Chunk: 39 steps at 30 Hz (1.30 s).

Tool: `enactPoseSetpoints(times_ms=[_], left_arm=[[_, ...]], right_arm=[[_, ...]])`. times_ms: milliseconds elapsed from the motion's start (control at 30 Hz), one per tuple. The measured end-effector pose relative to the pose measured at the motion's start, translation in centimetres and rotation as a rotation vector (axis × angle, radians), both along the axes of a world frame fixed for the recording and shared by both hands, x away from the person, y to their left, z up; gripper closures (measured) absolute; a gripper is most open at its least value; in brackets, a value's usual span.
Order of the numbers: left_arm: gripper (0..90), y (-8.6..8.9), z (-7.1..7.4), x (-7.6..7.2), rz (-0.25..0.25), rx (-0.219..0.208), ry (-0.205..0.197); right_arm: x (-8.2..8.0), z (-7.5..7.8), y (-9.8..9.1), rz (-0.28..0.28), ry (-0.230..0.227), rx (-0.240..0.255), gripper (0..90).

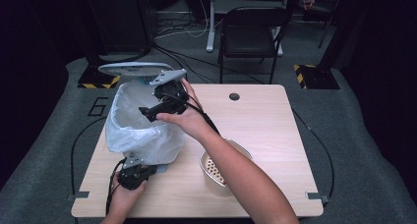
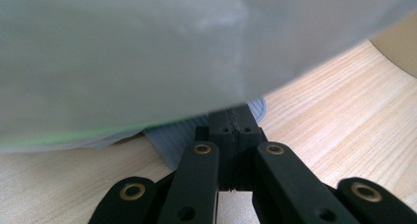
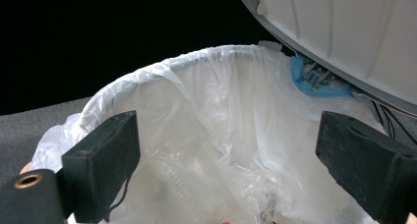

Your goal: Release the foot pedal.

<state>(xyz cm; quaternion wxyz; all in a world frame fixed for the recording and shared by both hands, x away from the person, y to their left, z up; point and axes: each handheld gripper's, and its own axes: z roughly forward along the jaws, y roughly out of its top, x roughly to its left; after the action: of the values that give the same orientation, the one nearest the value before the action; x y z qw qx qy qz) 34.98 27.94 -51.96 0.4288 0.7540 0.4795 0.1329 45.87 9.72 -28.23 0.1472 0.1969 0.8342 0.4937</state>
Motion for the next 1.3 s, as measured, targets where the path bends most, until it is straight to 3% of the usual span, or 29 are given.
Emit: enactPoseSetpoints(times_ms=[200, 233, 333, 367, 400, 433, 467, 567, 600, 667, 900, 933, 1000, 1100, 1233, 1300], left_arm=[[90.0, 0.1, 0.0, 0.0, -0.015, 0.008, 0.011], [90.0, 0.0, 0.0, 0.0, 0.011, 0.001, 0.016], [90.0, 0.2, 0.0, 0.1, -0.015, 0.005, 0.014], [90.0, 0.1, 0.0, 0.1, -0.003, -0.005, 0.016], [90.0, 0.1, 0.1, 0.1, -0.005, 0.007, 0.020], [90.0, 0.4, 0.1, 0.2, -0.027, 0.048, 0.016], [90.0, 0.3, 0.1, 0.3, -0.038, 0.023, -0.005], [90.0, 0.3, 0.1, 0.2, -0.038, 0.020, -0.005], [90.0, -0.1, 0.0, 0.0, 0.014, -0.018, 0.013], [90.0, -0.1, 0.0, 0.0, 0.021, 0.004, 0.022], [89.8, -0.1, 0.1, 0.0, 0.016, 0.001, 0.025], [89.7, 0.1, 0.2, 0.2, -0.022, 0.015, 0.014], [88.0, 0.0, 0.3, 0.1, 0.003, -0.032, 0.028], [84.0, 0.5, 0.9, 0.1, -0.013, -0.023, 0.041], [79.8, 0.9, 1.7, -0.2, 0.019, -0.076, 0.016], [76.7, 0.8, 1.8, -0.4, 0.017, -0.087, 0.032]], right_arm=[[-0.5, 0.6, -1.7, 0.013, -0.006, 0.026, 15.7], [-0.8, 0.7, -2.2, 0.017, -0.010, 0.027, 16.2], [-1.3, 0.9, -3.3, 0.019, -0.021, 0.025, 17.4], [-1.5, 1.0, -3.8, 0.016, -0.028, 0.020, 17.7], [-1.6, 1.0, -4.2, 0.012, -0.028, 0.022, 17.8], [-1.7, 1.0, -4.7, 0.011, -0.036, 0.024, 18.3], [-1.7, 1.0, -5.1, 0.007, -0.034, 0.020, 18.2], [-1.9, 1.0, -6.4, -0.007, -0.038, 0.030, 18.4], [-1.9, 1.0, -6.8, -0.012, -0.036, 0.031, 18.4], [-2.1, 1.0, -7.8, -0.023, -0.040, 0.031, 18.4], [-2.6, 0.7, -10.4, -0.054, -0.054, 0.024, 18.4], [-2.7, 0.7, -10.8, -0.059, -0.055, 0.021, 18.4], [-2.9, 0.5, -11.6, -0.069, -0.054, 0.024, 18.4], [-3.3, 0.2, -12.6, -0.089, -0.054, 0.014, 18.4], [-3.5, 0.0, -14.3, -0.109, -0.056, 0.033, 19.3], [-3.5, -0.1, -15.1, -0.120, -0.056, 0.031, 19.3]])
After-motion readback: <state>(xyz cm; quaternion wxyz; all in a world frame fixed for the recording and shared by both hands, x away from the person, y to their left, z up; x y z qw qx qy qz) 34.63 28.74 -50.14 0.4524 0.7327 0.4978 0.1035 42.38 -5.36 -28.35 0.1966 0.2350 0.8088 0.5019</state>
